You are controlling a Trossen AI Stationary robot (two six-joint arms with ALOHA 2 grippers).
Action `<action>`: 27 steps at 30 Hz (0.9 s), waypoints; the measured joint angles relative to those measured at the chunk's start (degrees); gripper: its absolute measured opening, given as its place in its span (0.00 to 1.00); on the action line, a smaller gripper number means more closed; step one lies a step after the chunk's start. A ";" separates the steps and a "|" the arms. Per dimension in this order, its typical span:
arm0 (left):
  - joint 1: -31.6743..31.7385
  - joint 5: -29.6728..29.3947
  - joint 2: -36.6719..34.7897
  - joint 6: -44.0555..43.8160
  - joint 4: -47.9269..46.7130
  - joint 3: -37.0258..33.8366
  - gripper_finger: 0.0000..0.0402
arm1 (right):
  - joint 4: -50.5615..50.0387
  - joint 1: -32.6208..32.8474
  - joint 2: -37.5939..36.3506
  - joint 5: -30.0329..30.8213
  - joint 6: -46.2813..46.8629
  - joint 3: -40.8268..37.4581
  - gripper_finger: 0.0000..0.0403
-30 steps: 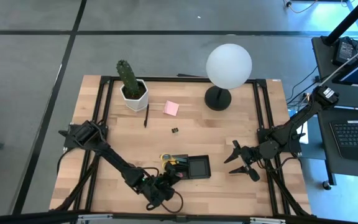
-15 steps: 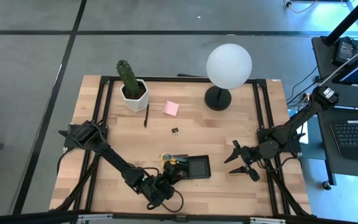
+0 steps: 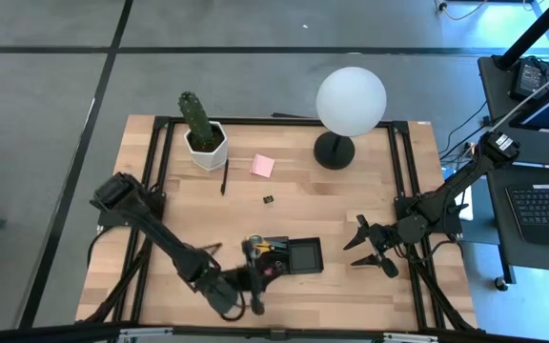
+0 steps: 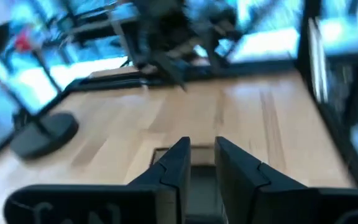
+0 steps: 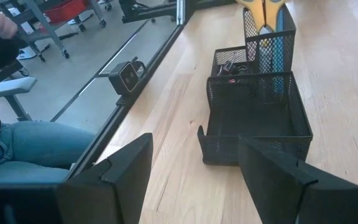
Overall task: Pick and place office supplies into organizer
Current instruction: Put the black pen into the mesh desk organizer
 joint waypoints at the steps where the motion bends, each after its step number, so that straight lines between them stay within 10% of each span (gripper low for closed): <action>1: 0.09 -0.83 -1.41 -3.36 -1.02 0.00 0.17 | 0.02 0.00 0.00 0.00 0.00 0.00 0.59; 18: 1.47 -14.09 -20.69 -16.53 -31.45 0.02 0.16 | -0.47 0.00 0.00 0.00 -0.04 0.00 0.59; 27: 13.39 2.33 -21.49 -46.88 -64.67 0.02 0.18 | 0.99 -2.37 -0.02 0.83 -6.13 0.00 0.59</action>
